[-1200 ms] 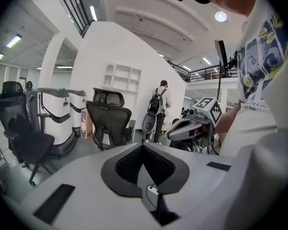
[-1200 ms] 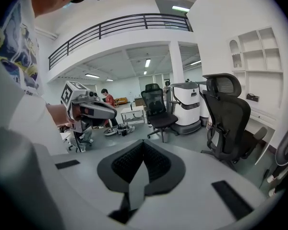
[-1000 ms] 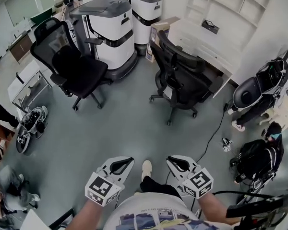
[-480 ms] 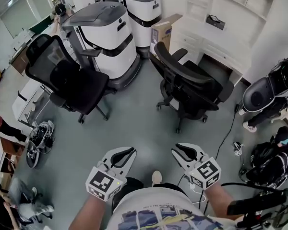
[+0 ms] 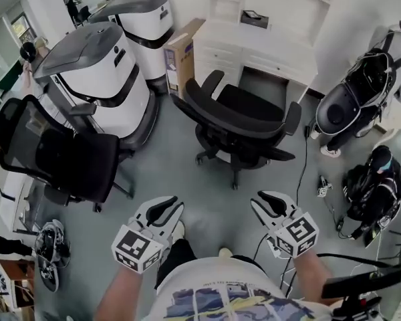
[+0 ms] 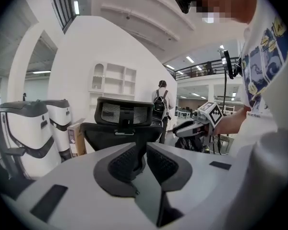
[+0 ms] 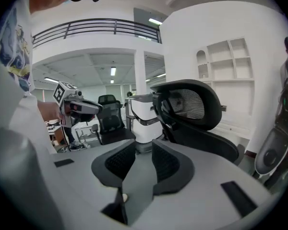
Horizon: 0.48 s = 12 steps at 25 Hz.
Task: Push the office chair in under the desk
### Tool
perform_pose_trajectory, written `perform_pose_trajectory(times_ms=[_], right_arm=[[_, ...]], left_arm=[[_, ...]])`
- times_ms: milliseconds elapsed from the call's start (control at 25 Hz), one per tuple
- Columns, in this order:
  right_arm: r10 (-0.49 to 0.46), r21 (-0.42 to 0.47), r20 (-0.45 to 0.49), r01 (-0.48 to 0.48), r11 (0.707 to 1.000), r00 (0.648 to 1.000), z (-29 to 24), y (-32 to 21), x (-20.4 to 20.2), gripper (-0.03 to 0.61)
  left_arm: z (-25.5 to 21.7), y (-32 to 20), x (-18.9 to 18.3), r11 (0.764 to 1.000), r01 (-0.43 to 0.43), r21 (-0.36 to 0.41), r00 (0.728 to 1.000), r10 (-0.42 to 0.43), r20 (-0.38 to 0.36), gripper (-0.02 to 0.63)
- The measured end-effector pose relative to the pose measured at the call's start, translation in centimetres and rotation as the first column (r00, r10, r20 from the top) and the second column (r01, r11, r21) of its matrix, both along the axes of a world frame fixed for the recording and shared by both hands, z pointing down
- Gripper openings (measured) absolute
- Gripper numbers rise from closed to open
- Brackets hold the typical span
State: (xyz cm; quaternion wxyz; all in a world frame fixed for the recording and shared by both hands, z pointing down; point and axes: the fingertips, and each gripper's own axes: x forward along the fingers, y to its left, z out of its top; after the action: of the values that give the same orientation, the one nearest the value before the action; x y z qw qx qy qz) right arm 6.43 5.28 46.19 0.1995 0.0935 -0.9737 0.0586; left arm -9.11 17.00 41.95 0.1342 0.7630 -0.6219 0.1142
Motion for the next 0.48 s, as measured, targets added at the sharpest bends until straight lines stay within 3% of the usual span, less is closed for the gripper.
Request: perform_pose_trajectory(times_ms=[240,480], right_arm=[[0.205,0.010,-0.028,-0.205,0.979,0.978,-1.3,-2.5,-2.5,0.137],[0.360,0.102,-0.115,-0.349,0.931,0.926,-0.9,-4.7,-2.9,0.144]], left_arm=[[-1.3,-5.2,-5.3,0.974,-0.225,0.017,0.974,0.225,0.010,0.069],[-0.2,-10.1,-9.8,0.905,-0.424,-0.020,0.897,0.423,0.131,0.093]])
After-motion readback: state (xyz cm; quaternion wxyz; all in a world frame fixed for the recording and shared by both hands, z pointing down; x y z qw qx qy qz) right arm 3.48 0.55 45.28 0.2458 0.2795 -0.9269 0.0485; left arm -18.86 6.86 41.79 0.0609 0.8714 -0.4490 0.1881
